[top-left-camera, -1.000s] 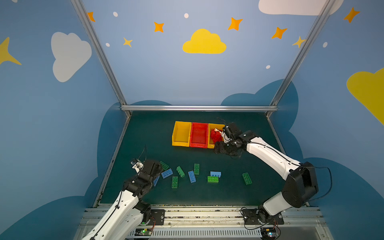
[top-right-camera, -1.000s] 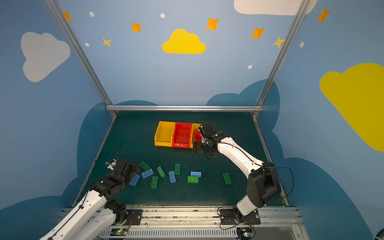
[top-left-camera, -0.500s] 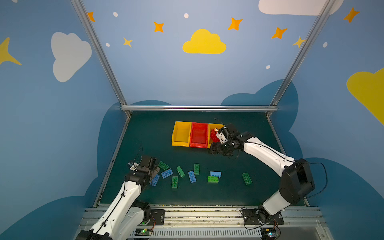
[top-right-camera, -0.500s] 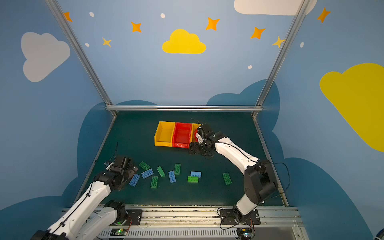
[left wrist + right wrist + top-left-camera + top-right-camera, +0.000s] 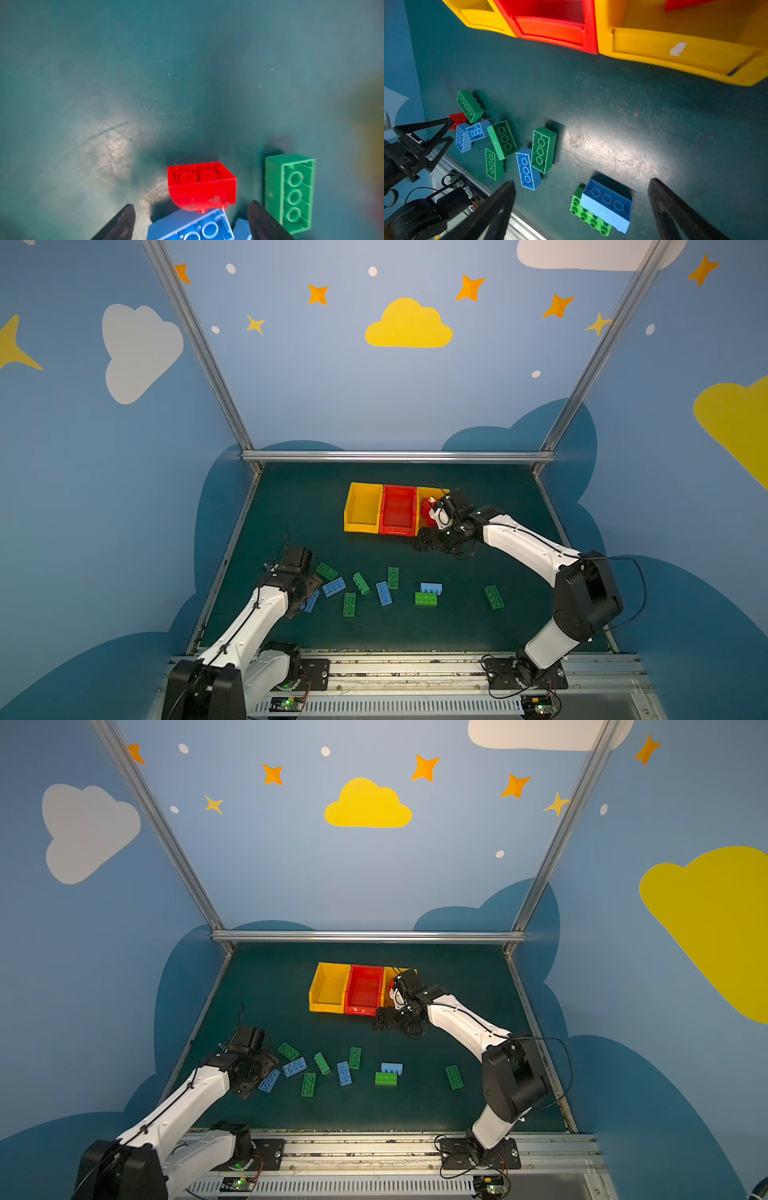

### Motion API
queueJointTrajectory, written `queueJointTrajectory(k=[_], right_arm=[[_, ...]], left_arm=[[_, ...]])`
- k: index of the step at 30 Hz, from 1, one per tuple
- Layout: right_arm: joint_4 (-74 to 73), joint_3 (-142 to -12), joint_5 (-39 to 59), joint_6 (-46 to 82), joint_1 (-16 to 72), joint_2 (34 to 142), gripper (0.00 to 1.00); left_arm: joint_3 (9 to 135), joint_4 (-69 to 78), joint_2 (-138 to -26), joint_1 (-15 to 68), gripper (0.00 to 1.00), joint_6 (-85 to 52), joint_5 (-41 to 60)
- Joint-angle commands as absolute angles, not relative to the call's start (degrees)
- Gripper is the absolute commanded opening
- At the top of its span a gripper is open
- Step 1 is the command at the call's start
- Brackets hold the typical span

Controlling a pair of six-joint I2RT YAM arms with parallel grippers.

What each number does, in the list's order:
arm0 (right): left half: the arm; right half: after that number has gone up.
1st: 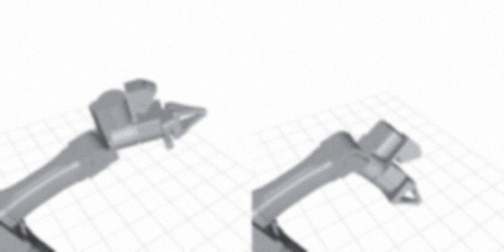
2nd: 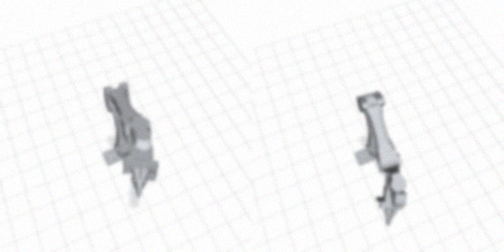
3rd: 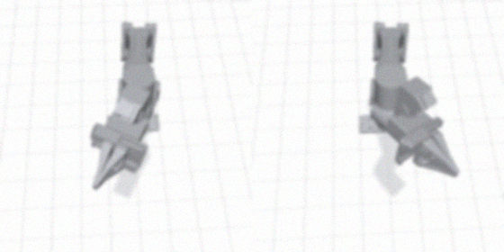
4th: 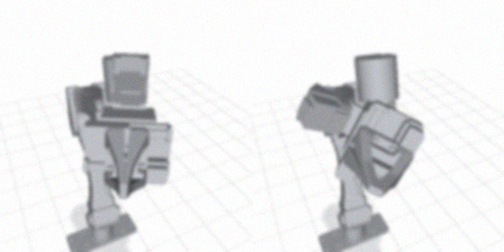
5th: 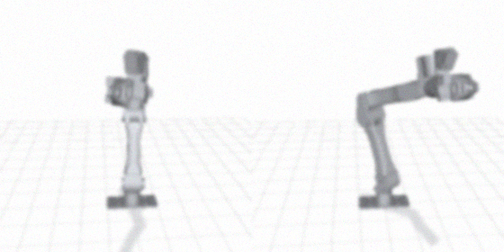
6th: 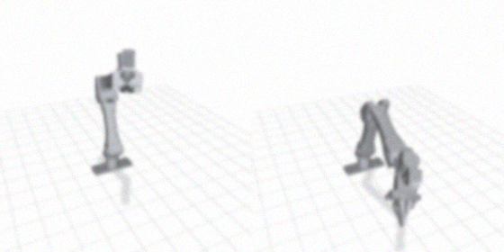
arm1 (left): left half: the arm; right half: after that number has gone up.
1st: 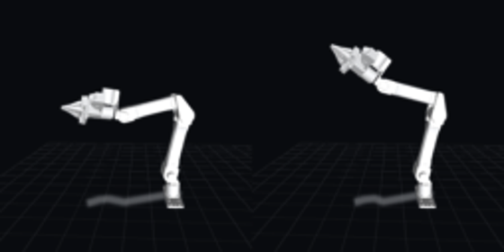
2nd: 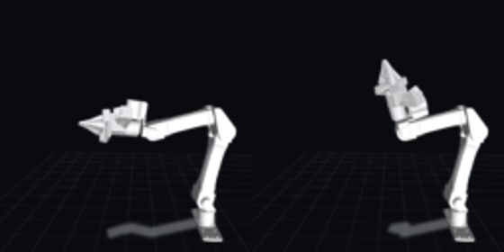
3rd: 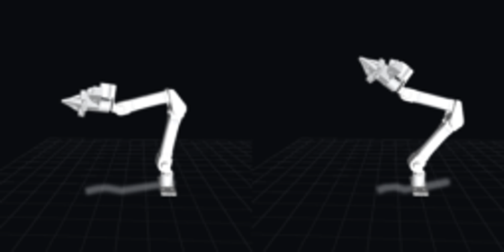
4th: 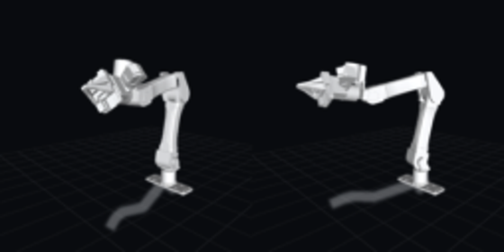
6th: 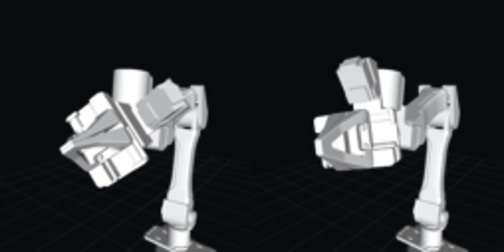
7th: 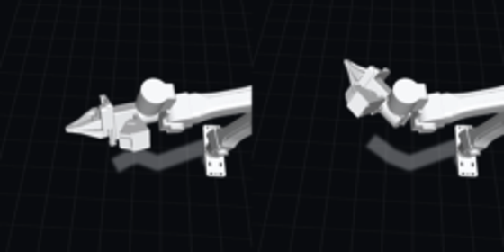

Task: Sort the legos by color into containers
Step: 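Lower the left gripper to a red brick while the right gripper draws back, then close the left gripper on the red brick and lift it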

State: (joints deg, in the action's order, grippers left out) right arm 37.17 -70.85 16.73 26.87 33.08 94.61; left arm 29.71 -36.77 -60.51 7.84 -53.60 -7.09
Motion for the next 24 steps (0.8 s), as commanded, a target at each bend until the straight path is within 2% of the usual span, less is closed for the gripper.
queueJointTrajectory(k=[1,18,24], right_arm=[[36.54,-70.02,17.34,27.39,32.70,95.34,0.97],[37.41,-70.44,17.59,27.16,32.34,97.25,0.97],[37.88,-70.62,17.25,27.11,32.17,97.56,0.97]], left_arm=[[31.53,-36.09,-62.69,7.31,0.82,-52.82,-6.90],[33.57,-33.10,-69.74,3.03,0.82,-48.89,-7.14],[34.01,-32.20,-72.35,2.83,0.77,-48.19,-6.28]])
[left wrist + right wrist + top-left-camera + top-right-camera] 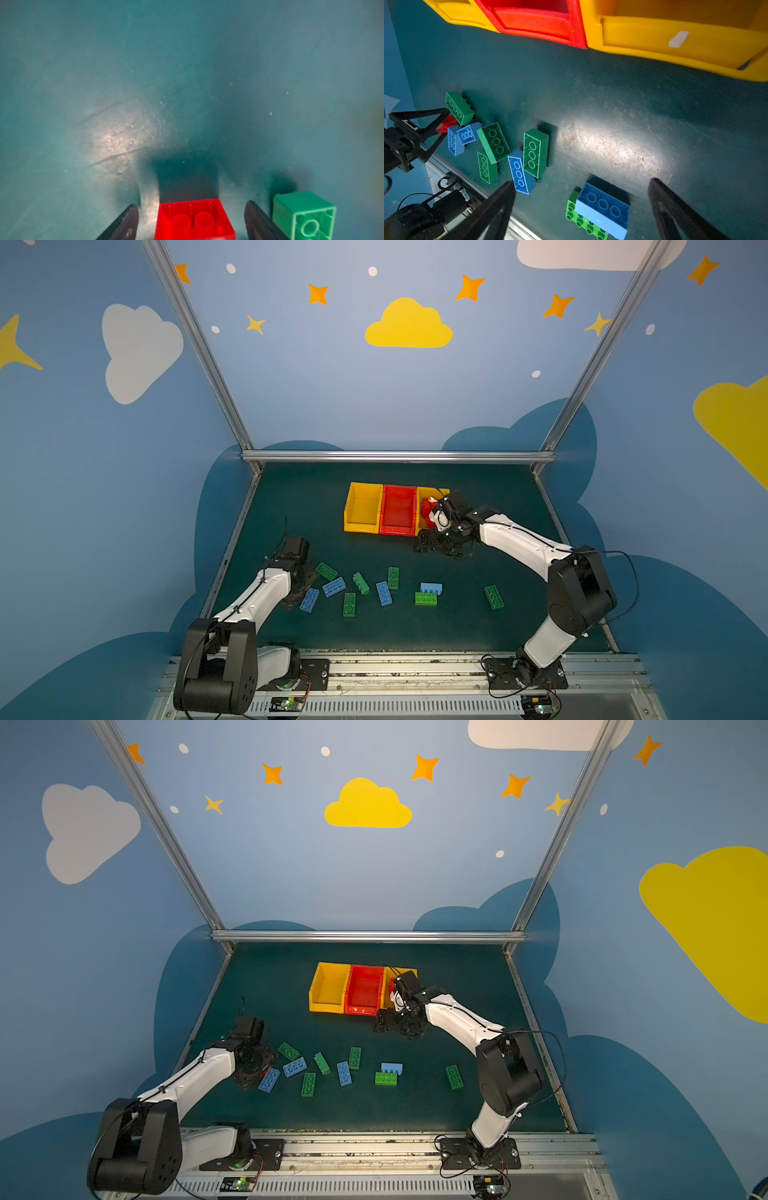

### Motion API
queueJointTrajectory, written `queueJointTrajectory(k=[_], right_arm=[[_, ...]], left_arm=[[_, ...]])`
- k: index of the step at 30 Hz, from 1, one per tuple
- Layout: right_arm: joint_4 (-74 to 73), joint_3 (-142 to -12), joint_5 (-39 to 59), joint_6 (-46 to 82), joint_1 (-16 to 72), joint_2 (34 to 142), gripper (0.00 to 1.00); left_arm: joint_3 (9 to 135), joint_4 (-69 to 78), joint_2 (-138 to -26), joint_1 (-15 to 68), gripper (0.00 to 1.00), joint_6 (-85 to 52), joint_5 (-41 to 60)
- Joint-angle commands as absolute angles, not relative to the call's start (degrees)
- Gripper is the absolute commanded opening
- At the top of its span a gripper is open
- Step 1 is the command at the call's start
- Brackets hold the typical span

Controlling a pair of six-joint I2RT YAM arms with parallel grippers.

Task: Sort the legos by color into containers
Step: 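Close the left gripper on the red brick and lift it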

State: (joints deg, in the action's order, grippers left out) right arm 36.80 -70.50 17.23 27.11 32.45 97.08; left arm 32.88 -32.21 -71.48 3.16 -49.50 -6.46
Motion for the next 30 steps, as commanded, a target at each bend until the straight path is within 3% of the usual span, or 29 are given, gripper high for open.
queueJointTrajectory(k=[1,9,16,30], right_arm=[[37.88,-70.61,17.23,27.14,32.17,97.56,0.97],[38.41,-70.43,16.79,26.80,31.99,97.56,0.97],[38.91,-70.44,16.40,26.54,31.86,97.34,0.97],[39.51,-70.31,15.64,26.63,31.80,96.70,0.97]], left_arm=[[33.97,-31.99,-72.66,2.83,0.75,-48.00,-6.26],[35.11,-30.81,-76.05,2.75,0.67,-46.80,-5.77],[36.36,-30.72,-79.92,2.72,0.53,-46.23,-3.71],[37.83,-32.09,-78.98,2.73,0.48,-45.90,-2.77]])
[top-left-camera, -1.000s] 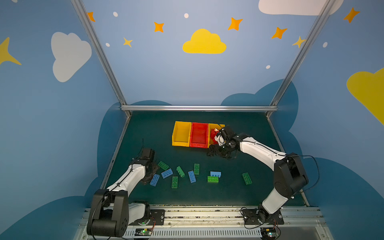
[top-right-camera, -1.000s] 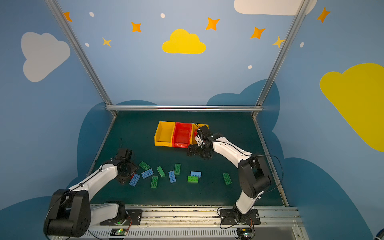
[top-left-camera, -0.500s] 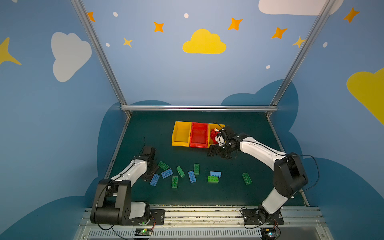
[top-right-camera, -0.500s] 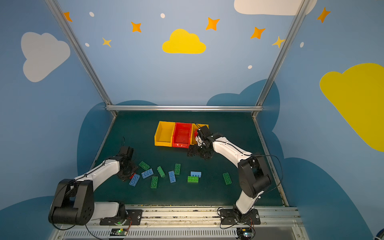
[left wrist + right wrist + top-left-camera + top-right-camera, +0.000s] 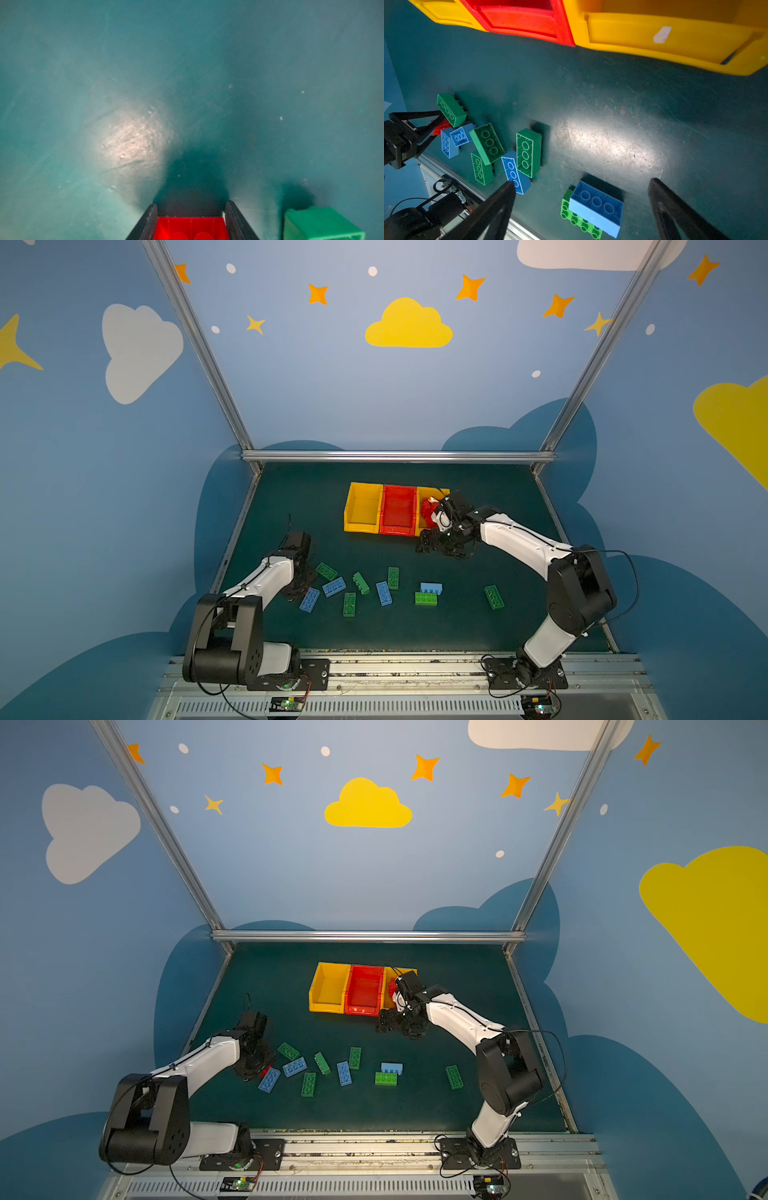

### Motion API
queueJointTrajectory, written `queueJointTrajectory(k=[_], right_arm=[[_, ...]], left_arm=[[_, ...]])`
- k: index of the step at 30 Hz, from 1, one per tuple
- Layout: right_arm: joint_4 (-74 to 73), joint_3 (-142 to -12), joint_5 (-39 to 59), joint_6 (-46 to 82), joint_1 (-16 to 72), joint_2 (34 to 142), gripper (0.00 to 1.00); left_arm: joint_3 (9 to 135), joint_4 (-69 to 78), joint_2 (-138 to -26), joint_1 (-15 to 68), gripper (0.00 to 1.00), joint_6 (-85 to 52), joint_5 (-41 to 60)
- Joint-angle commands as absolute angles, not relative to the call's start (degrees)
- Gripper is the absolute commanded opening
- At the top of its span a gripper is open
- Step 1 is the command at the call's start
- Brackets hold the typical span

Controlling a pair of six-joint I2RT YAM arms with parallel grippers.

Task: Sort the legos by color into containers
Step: 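Close the left gripper on the red brick and lift it, then drop the red brick into the far yellow bin while the right arm withdraws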

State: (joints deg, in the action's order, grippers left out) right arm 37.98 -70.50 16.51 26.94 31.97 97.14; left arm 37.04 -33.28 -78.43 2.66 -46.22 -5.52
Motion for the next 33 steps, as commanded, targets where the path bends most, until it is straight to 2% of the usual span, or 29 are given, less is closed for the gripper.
queueJointTrajectory(k=[1,19,33], right_arm=[[39.55,-70.32,15.56,26.56,31.72,96.70,0.97],[38.50,-67.46,14.89,26.72,31.47,91.43,0.97],[39.65,-61.80,13.44,27.96,28.66,81.50,0.97]], left_arm=[[38.03,-32.16,-78.82,2.72,0.48,-45.95,-2.73],[46.82,-34.81,-75.59,3.80,0.48,-43.55,-1.15],[65.57,-37.21,-85.19,19.63,0.49,-45.15,-4.94]])
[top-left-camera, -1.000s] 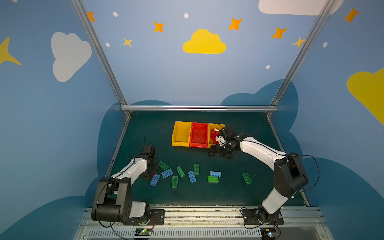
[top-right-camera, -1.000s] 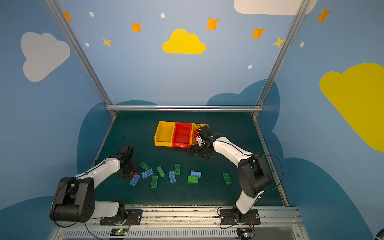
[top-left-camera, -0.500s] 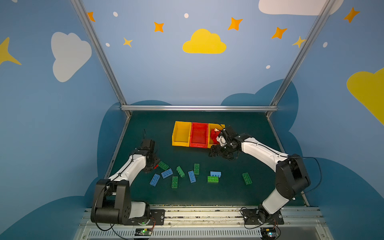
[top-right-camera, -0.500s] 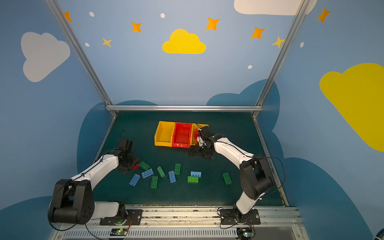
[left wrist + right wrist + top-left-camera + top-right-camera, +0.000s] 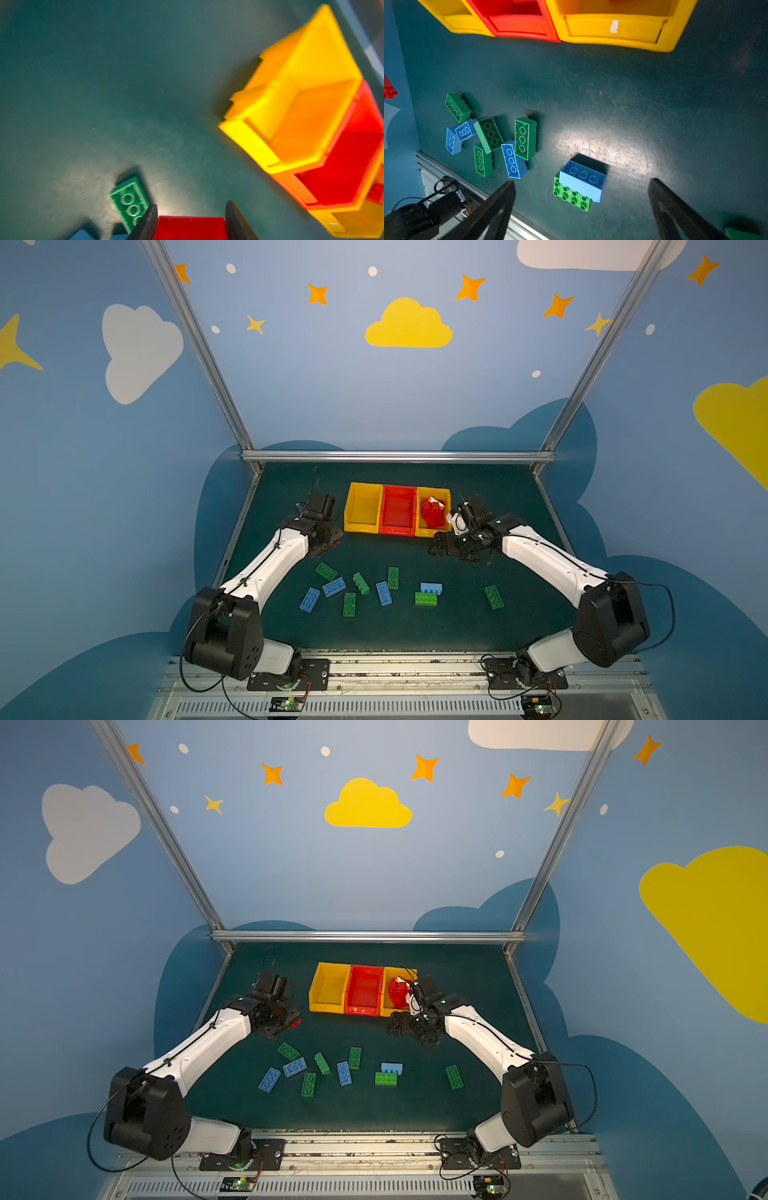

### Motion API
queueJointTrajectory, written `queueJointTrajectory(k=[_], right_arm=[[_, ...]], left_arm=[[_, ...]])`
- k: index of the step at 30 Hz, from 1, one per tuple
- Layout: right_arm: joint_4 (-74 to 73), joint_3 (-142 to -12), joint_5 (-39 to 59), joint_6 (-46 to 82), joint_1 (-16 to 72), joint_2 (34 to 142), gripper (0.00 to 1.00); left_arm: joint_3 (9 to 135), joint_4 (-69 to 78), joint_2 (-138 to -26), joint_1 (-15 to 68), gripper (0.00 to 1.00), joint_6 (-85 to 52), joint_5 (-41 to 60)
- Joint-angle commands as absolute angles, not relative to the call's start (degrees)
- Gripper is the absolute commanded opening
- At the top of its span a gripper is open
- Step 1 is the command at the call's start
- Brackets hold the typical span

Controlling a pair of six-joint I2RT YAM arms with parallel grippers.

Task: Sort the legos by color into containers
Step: 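Drop the red brick into the far yellow bin while the right arm withdraws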

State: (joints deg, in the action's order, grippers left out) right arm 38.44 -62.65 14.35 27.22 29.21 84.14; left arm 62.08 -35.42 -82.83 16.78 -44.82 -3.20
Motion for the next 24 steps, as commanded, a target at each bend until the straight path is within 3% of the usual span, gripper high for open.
queueJointTrajectory(k=[1,10,24], right_arm=[[39.89,-61.26,13.21,28.08,28.40,80.68,0.97],[41.74,-57.07,12.18,28.48,25.23,71.48,0.97],[46.56,-53.51,9.23,29.60,22.02,60.73,0.97]], left_arm=[[67.08,-37.34,-86.46,20.61,0.49,-45.29,-5.14],[89.44,-40.22,-103.03,30.98,0.49,-43.38,-6.69],[140.29,-53.63,-137.63,38.13,0.51,-37.70,-4.73]])
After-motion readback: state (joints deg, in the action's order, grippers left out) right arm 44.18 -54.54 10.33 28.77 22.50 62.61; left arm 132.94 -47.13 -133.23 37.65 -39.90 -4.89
